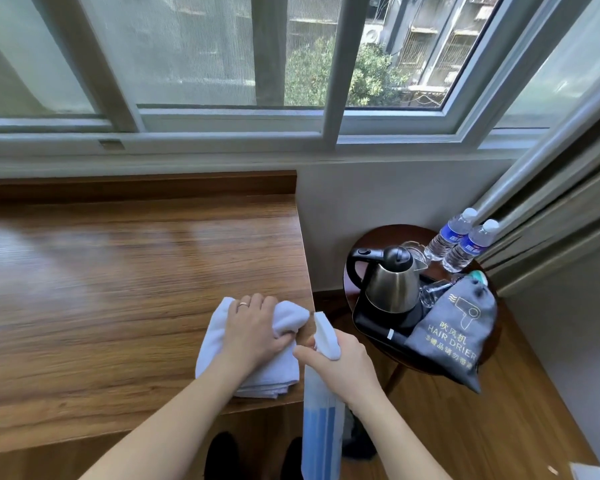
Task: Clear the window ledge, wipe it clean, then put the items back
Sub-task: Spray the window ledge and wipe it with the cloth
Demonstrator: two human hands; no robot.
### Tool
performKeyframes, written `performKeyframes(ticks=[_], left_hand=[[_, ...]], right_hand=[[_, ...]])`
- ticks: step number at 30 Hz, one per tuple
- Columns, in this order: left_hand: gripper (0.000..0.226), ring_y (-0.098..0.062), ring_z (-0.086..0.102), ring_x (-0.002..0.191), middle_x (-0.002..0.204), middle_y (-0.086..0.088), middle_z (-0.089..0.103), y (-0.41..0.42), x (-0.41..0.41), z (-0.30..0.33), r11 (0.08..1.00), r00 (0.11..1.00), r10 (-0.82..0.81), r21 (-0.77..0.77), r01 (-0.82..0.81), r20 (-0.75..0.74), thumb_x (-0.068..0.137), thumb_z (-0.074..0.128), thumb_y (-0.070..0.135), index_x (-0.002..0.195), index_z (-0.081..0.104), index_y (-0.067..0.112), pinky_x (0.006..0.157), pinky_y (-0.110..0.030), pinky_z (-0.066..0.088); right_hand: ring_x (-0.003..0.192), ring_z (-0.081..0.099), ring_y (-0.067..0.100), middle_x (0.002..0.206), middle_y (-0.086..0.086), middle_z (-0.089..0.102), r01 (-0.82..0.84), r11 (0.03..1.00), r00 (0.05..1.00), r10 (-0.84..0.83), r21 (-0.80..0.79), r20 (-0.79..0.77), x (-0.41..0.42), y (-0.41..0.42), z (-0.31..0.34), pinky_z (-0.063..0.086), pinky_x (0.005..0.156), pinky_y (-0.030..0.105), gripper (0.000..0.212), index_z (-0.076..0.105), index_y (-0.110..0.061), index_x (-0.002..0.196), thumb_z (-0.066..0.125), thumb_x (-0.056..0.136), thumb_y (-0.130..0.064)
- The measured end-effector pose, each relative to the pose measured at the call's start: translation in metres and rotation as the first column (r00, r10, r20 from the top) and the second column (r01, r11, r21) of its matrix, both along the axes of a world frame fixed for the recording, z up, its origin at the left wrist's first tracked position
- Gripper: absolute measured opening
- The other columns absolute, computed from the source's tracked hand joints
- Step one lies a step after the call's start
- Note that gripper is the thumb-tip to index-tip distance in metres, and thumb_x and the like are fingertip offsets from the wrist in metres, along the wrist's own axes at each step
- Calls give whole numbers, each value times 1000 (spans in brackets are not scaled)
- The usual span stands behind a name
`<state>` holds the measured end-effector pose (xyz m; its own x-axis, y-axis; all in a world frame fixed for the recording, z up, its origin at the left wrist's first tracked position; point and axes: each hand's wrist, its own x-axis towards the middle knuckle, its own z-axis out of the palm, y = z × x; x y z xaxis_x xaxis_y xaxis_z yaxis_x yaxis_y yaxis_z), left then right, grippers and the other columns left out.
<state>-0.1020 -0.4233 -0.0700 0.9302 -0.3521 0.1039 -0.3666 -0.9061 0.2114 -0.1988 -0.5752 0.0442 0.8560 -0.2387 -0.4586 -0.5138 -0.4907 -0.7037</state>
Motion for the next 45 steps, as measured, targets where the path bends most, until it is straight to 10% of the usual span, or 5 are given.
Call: performKeyframes(ticks=[45], left_hand=[[59,-24,52,70,77,1,52,-17,-47,4,1000,1000,24,-15,-24,-11,50,62,68,82,58,19,67,-38,42]], right_hand=[[75,63,7,76,-7,69,-51,999,997,51,1,49,17,-33,-5,50,70,30,27,68,-26,77,76,72,-52]])
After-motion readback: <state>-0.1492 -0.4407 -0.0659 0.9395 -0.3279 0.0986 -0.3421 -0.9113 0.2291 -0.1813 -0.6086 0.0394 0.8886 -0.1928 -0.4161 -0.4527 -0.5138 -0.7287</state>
